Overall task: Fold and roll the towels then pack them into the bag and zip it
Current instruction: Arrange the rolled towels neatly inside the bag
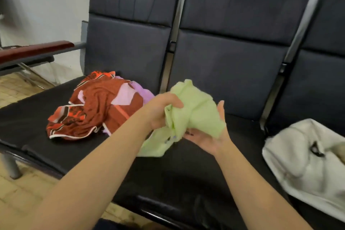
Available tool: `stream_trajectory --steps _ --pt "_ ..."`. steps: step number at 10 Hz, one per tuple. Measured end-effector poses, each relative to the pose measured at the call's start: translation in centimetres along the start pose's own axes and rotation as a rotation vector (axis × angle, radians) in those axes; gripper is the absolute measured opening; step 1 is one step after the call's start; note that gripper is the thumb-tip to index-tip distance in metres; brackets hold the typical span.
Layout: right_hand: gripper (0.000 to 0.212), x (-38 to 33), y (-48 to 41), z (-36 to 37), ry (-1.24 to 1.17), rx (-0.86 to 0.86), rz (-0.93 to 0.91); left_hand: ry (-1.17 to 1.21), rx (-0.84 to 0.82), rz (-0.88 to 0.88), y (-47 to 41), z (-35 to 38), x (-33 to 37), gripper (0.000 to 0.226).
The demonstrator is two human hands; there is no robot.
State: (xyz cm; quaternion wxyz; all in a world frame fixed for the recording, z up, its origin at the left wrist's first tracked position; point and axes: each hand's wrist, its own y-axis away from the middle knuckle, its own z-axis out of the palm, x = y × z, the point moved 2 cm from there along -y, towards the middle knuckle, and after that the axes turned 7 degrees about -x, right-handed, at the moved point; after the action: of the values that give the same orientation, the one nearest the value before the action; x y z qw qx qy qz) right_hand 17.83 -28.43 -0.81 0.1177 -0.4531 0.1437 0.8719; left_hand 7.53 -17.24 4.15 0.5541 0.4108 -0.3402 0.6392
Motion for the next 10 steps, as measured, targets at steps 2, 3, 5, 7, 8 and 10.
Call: stream_trajectory --steps 2,3,5,7,8,10 --pt "0.037 -1.1 6.9 -10.0 1.269 0.360 0.094 -0.308 -0.045 -0.430 -1.7 0.0 -11.4 0.039" --pt "0.022 0.4 9.7 -12.8 1.045 0.398 0.099 -0.662 0.028 -0.591 -1.7 0.5 -14.9 0.033" --pt "0.038 3.5 10.4 -10.8 1.055 0.331 0.129 -0.576 0.165 -0.410 -3.0 3.0 -16.9 0.018" --pt "0.006 1.7 9.2 -9.3 1.132 0.421 -0.124 -0.196 0.337 0.049 -4.1 5.8 -14.9 0.027" --pt "0.014 -1.0 9.5 -8.9 1.133 0.518 -0.348 -0.344 0.536 0.270 -4.6 5.8 -12.4 0.021" --pt "0.018 -5.5 10.9 -11.7 0.581 0.643 -0.560 -0.211 0.959 0.385 -3.9 1.9 -7.8 0.029"
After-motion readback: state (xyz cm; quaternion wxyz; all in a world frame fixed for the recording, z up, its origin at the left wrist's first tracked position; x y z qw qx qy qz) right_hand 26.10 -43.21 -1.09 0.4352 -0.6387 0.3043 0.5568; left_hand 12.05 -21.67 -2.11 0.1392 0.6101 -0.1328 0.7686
